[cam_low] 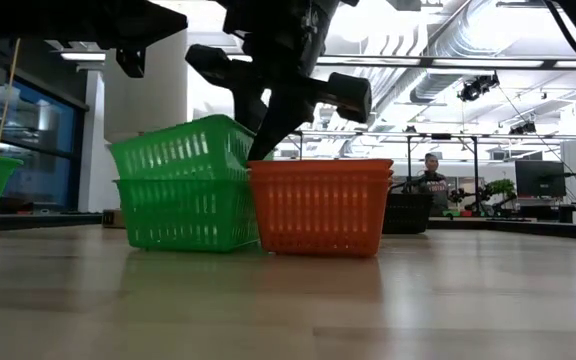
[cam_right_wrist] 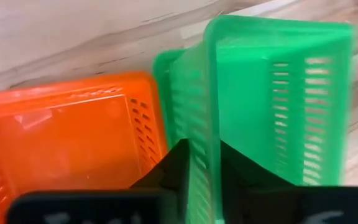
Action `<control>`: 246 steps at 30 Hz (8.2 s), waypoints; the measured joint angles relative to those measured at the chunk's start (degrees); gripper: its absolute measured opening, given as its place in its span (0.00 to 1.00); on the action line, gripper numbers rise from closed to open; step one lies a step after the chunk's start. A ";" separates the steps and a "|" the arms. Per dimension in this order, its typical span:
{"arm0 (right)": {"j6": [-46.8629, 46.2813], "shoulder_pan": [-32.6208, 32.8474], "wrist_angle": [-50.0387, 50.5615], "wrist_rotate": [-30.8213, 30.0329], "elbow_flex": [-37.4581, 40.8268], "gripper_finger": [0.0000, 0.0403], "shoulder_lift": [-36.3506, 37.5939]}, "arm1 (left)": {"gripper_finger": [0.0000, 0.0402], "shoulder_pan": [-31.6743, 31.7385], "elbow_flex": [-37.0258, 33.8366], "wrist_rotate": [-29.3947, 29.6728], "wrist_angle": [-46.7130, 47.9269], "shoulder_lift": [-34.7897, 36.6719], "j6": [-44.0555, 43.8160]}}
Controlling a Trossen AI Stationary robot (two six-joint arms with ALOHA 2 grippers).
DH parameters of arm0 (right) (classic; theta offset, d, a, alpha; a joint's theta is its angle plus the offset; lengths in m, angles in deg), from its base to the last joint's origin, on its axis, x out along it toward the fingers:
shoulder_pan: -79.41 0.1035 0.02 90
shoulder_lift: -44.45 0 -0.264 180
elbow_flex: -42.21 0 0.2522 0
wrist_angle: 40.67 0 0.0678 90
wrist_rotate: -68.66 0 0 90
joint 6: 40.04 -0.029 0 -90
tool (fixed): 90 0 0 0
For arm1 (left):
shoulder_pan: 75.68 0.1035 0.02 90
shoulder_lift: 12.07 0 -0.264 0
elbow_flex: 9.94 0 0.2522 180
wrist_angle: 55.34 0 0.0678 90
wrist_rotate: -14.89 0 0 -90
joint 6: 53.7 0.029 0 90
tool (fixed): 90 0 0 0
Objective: Stack baskets by color
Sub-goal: Stack the top green bin on top of the middle green bin, then stack the bottom green bin on top of the top green bins
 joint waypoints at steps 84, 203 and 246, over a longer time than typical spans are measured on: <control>-67.08 -1.03 -87.45 -9.16 77.70 0.00 54.62 | 0.00 0.02 0.04 -2.80 1.01 -0.02 2.44; -69.94 -3.53 -87.39 -4.45 77.64 0.00 54.58 | 0.00 -33.98 26.93 -7.10 59.08 -34.89 -25.09; -67.29 -3.53 -85.94 -0.72 77.61 0.00 54.64 | 0.00 15.71 47.65 -22.45 69.54 -52.79 24.05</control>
